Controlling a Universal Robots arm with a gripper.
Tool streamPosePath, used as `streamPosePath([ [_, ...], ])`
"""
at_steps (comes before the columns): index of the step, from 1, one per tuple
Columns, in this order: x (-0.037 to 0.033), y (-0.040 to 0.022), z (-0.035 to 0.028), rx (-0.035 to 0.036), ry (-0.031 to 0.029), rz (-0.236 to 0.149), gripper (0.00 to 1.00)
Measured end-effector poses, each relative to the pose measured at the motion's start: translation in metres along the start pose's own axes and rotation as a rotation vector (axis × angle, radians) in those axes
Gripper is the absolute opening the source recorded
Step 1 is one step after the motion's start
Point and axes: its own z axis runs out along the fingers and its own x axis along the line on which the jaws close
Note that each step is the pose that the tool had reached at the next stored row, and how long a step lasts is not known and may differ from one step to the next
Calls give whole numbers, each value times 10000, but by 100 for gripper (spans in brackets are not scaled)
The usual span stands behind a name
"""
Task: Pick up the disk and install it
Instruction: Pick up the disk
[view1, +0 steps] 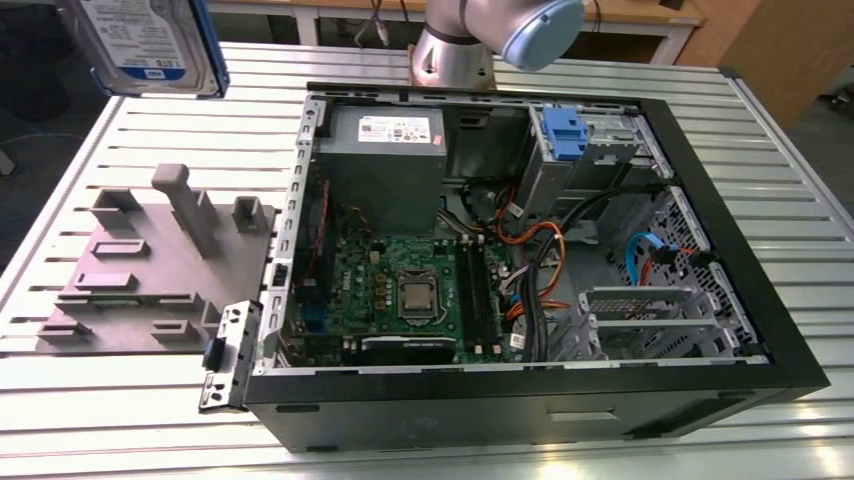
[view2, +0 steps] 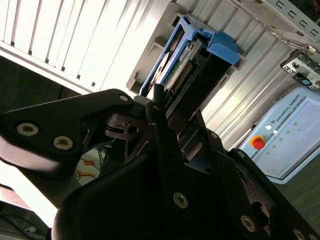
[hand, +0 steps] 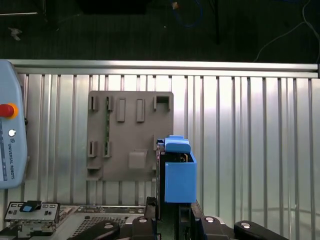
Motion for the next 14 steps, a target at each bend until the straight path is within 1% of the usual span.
streamPosePath([
  [7,-1,-186,-5,0,0,1,35],
  [14,-2,-350,-10,-1,0,0,35],
])
